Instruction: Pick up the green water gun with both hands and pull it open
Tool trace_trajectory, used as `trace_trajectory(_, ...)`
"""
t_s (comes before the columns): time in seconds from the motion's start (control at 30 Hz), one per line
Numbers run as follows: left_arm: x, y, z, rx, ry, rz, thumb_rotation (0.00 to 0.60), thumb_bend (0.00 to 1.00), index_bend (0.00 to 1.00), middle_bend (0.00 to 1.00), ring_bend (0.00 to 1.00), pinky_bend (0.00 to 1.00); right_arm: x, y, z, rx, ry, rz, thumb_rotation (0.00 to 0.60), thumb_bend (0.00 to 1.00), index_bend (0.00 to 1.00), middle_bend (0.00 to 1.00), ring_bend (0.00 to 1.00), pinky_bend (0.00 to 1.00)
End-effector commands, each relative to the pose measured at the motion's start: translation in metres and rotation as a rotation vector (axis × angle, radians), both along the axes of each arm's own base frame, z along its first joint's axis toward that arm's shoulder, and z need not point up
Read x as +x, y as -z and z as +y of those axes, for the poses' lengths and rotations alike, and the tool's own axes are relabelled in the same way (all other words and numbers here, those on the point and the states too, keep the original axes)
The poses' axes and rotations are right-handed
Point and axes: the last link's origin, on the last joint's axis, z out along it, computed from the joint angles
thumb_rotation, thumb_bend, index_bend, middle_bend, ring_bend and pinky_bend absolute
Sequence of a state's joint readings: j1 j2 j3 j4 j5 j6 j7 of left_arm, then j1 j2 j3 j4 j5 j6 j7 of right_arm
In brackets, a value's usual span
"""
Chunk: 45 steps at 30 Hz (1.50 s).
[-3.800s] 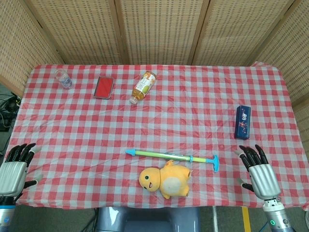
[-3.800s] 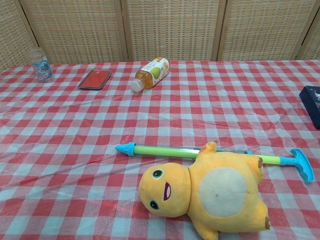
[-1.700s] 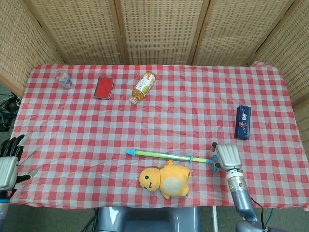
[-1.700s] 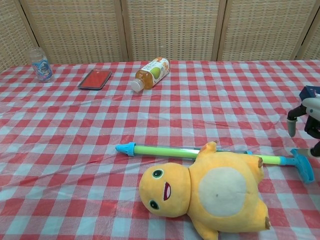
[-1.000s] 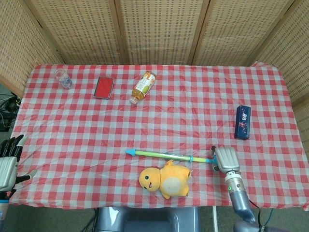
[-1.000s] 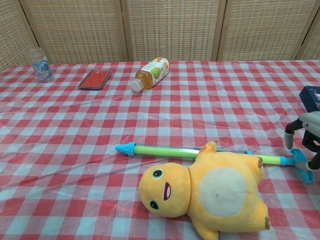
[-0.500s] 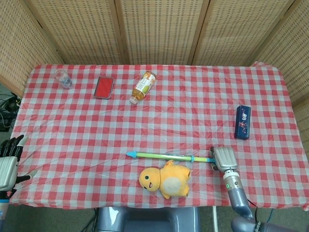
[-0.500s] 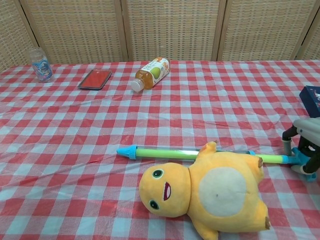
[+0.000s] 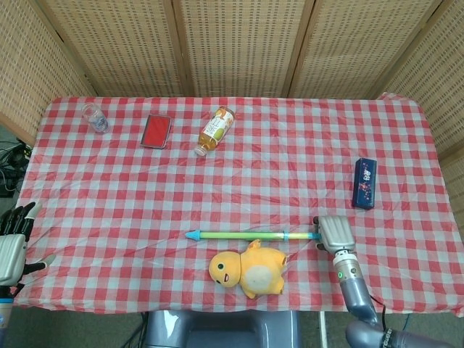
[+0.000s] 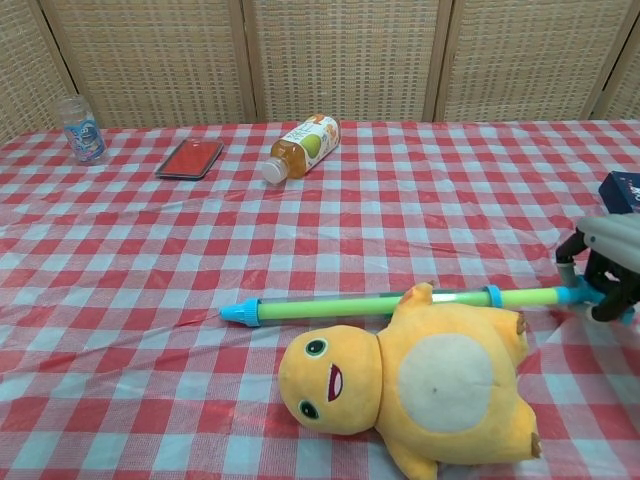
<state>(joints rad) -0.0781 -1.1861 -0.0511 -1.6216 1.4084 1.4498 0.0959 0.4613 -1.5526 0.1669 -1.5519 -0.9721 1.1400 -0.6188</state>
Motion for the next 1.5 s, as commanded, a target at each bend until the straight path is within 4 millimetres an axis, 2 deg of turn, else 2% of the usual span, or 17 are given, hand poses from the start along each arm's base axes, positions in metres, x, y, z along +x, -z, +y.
trace_trajectory(0.03,0.001,-0.001,0.003,0.002,-0.003,-0.022,0.6,0.08,0.0,0.0,0.0,0.0,0.024,-0.02,-0.02,-0.04,-0.016,-0.014,0.6,0.56,0.72,1.0,1.0,0.7)
trace_trajectory(0.23,0.009,-0.003,0.013,0.004,-0.008,-0.034,0.6,0.1,0.04,0.0,0.0,0.0,0.046,-0.03,-0.04,-0.064,-0.017,-0.027,0.6,0.58,0.74,1.0,1.0,0.71)
trace_trajectory(0.37,0.025,-0.011,0.031,0.033,0.006,-0.02,0.6,0.15,0.08,0.0,0.0,0.0,0.063,-0.032,-0.055,-0.079,-0.021,-0.046,0.6,0.59,0.75,1.0,1.0,0.71)
trace_trajectory(0.47,0.042,-0.012,0.056,0.034,0.021,-0.015,0.6,0.15,0.11,0.0,0.0,0.0,0.074,-0.033,-0.065,-0.086,-0.022,-0.056,0.6,0.59,0.75,1.0,1.0,0.71)
trace_trajectory(0.6,0.063,-0.007,0.091,0.01,0.031,-0.01,0.6,0.23,0.21,0.0,0.0,0.0,0.083,-0.034,-0.073,-0.089,-0.025,-0.058,0.6,0.59,0.75,1.0,1.0,0.71)
trace_trajectory(0.67,0.071,-0.004,0.101,-0.001,0.035,-0.006,0.6,0.23,0.25,0.0,0.0,0.0,0.085,-0.034,-0.076,-0.088,-0.026,-0.059,0.6,0.59,0.75,1.0,1.0,0.71)
trace_trajectory(0.73,0.091,0.003,0.123,-0.023,0.067,0.009,0.6,0.23,0.26,0.0,0.0,0.0,0.088,-0.037,-0.083,-0.092,-0.031,-0.049,0.6,0.59,0.75,1.0,1.0,0.71)
trace_trajectory(0.83,0.107,0.014,0.14,-0.049,0.076,0.008,0.6,0.23,0.25,0.0,0.0,0.0,0.092,-0.039,-0.089,-0.099,-0.031,-0.049,0.6,0.59,0.75,1.0,1.0,0.71)
trace_trajectory(0.97,0.126,0.031,0.161,-0.085,0.086,-0.018,0.6,0.23,0.28,0.0,0.0,0.0,0.095,-0.042,-0.097,-0.105,-0.028,-0.051,0.6,0.59,0.76,1.0,1.0,0.71)
trace_trajectory(1.2,0.152,0.056,0.183,-0.136,0.106,-0.024,0.6,0.23,0.3,0.0,0.0,0.0,0.101,-0.045,-0.106,-0.115,-0.025,-0.062,0.6,0.59,0.76,1.0,1.0,0.71)
trace_trajectory(1.37,0.172,0.072,0.197,-0.165,0.119,-0.026,0.6,0.23,0.39,0.0,0.0,0.0,0.1,-0.043,-0.11,-0.103,-0.017,-0.07,0.6,0.59,0.76,1.0,1.0,0.71)
trace_trajectory(1.43,0.189,0.085,0.205,-0.175,0.135,-0.031,0.6,0.23,0.41,0.0,0.0,0.0,0.099,-0.043,-0.112,-0.093,-0.014,-0.074,0.6,0.59,0.76,1.0,1.0,0.71)
trace_trajectory(1.5,0.194,0.091,0.209,-0.179,0.128,-0.029,0.6,0.23,0.42,0.0,0.0,0.0,0.099,-0.043,-0.112,-0.092,-0.015,-0.075,0.6,0.59,0.76,1.0,1.0,0.71)
